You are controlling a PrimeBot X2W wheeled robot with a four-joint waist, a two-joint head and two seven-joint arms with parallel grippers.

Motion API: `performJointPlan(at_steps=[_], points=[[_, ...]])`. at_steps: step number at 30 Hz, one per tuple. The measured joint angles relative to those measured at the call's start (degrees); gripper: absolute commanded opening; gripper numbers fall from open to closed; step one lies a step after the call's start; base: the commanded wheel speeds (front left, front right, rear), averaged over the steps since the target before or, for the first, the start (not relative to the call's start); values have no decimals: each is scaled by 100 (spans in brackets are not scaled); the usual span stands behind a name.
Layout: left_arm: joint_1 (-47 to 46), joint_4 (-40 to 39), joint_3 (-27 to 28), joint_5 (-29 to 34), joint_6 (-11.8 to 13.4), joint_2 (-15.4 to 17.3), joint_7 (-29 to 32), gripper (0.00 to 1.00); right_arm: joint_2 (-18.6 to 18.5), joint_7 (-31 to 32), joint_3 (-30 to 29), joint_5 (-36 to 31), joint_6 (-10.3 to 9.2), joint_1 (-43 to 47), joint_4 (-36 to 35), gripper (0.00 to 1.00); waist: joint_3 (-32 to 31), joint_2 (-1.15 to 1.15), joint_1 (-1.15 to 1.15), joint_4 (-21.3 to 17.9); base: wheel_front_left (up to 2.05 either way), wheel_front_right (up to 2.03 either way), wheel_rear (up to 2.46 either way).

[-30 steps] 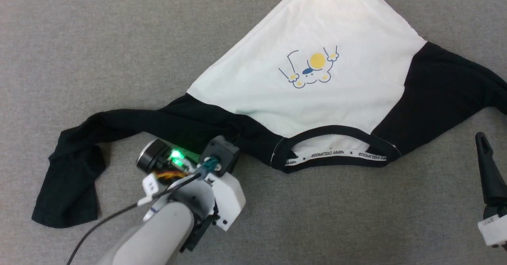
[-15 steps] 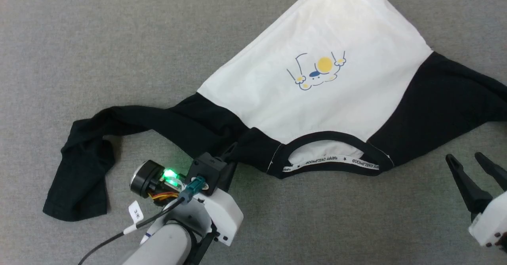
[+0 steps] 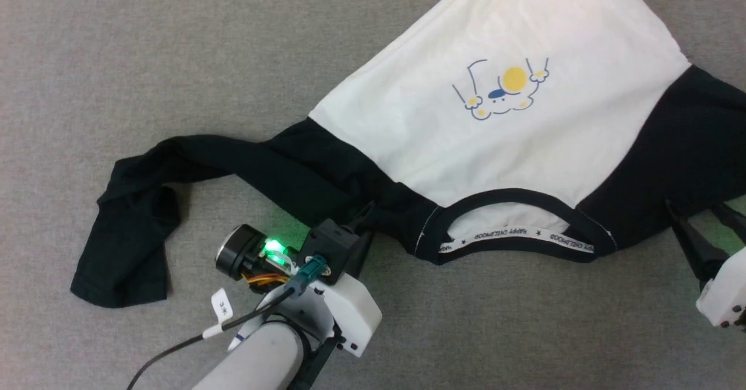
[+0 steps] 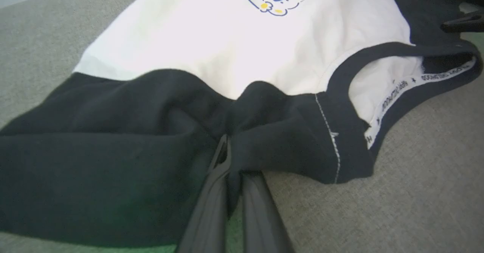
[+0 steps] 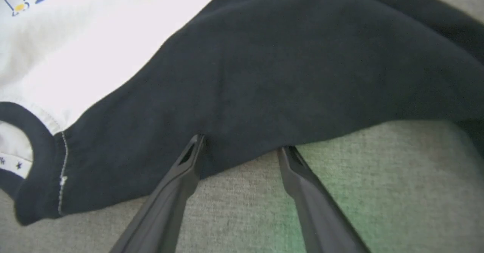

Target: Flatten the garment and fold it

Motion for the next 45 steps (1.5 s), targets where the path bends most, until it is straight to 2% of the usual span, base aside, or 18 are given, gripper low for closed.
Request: performJointPlan(at_steps=[9,10,11,12,20,27,31,38,45], points=[[-88,46,-71,0,7,-146,-100,0,-208,-57,178,8,-1,-391,151,100,152,0,-1,228,0,0,0],[-109,58,-81,0,7,-159,-119,0,-227,-71,199,7,-1,-449,186,87,166,0,-1,250,0,0,0],[-123,74,-89,0,7,-177,-143,0,-244,-134,208,-1,-1,-499,215,35,178,0,0,274,0,0,0],[-131,88,-96,0,7,-197,-163,0,-245,-197,211,-13,0,-552,246,0,188,0,0,297,0,0,0],[-133,156,-3,0,119,-188,-452,0,-136,-638,159,-16,1,-600,279,0,59,0,0,299,0,0,0],[-124,-198,280,1,348,-82,-948,0,88,-1007,-152,-83,2,-439,-179,0,-264,0,0,145,0,0,0],[-129,-491,431,-3,396,-16,-1105,0,144,-1081,-223,-167,7,-441,-499,0,-503,0,0,43,0,0,0],[-669,-949,679,-48,377,58,-972,0,52,-950,-91,-280,7,-1099,-1101,0,-1003,0,-1,-134,0,0,0],[-1790,-1101,916,-42,183,160,-444,0,-233,-544,225,-330,5,-2221,-1306,0,-1538,0,-1,-265,0,0,0]])
